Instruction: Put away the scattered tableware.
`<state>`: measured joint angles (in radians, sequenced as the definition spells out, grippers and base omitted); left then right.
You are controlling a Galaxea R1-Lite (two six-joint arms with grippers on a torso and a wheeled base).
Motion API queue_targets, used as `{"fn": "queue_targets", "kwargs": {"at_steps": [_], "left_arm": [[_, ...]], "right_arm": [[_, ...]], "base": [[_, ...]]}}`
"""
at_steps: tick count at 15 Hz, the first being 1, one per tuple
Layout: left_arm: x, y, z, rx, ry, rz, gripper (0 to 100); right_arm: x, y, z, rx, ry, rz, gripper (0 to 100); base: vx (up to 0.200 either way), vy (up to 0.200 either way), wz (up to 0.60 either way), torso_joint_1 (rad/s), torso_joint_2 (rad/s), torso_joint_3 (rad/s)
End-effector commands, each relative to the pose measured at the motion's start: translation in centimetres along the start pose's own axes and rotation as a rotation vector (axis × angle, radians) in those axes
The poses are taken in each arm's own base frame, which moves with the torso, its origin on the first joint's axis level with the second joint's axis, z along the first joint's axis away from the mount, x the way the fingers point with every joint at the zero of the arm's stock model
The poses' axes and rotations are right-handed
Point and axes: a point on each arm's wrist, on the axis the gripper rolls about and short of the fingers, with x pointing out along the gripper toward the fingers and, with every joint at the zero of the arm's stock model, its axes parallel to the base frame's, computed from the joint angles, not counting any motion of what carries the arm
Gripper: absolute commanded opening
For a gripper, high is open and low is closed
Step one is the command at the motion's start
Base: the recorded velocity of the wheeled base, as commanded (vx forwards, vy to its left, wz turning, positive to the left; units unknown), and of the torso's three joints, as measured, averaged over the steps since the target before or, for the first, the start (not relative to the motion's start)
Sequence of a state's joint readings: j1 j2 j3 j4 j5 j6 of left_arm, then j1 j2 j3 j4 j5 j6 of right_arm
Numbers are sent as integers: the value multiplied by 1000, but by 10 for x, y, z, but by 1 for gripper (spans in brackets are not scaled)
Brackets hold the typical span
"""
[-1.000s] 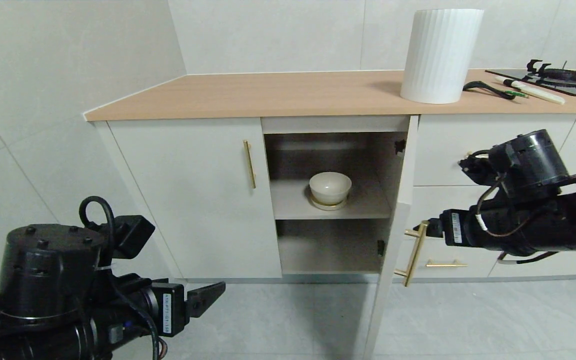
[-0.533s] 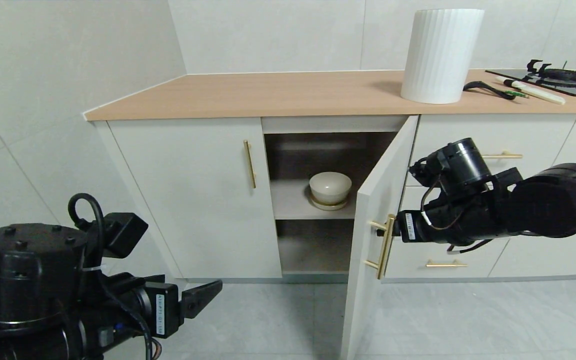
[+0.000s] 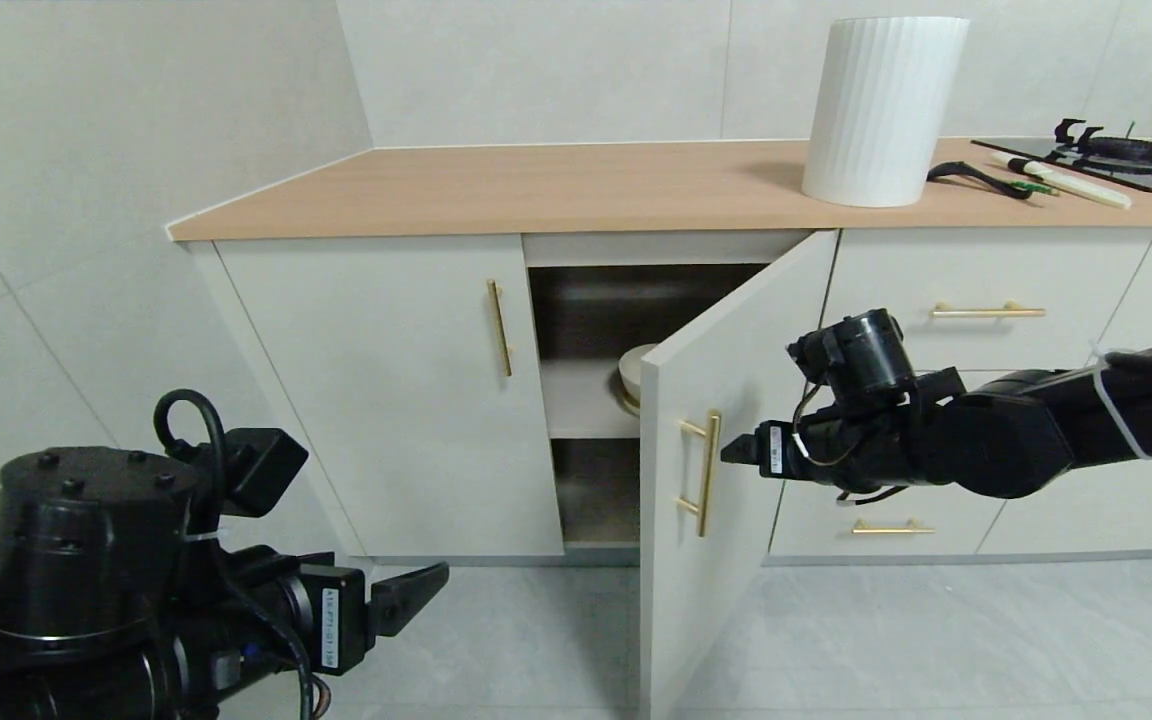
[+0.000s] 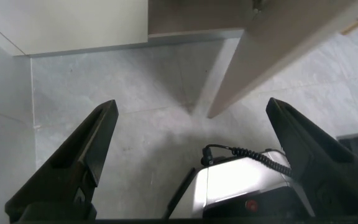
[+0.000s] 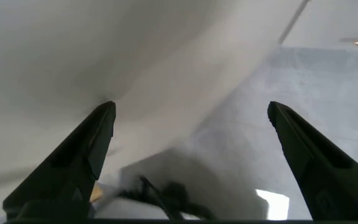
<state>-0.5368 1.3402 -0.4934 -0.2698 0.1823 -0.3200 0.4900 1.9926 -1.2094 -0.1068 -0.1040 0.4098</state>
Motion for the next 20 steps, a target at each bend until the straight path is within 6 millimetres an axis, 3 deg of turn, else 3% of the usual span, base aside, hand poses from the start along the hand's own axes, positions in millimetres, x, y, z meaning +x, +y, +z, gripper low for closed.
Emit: {"fn": "queue_targets", "kwargs": {"at_steps": [1, 7, 10, 20], "left_arm": [[1, 0, -1, 0, 4, 1, 100], [1, 0, 0, -1, 0, 14, 100], [2, 0, 0, 0, 4, 16, 100], [2, 0, 1, -4, -1, 17, 100]], "right_arm": [[9, 0, -4, 3, 9, -3, 100], [28, 3, -4, 76, -63, 25, 100], [29, 7, -2, 115, -86, 45, 100], [35, 26, 10, 244, -175, 116, 100]], "base": [[0, 0, 0, 0, 0, 0], [33, 0, 0, 0, 0, 0], [200, 0, 0, -5, 2, 4], [0, 0, 0, 0, 0, 0]]}}
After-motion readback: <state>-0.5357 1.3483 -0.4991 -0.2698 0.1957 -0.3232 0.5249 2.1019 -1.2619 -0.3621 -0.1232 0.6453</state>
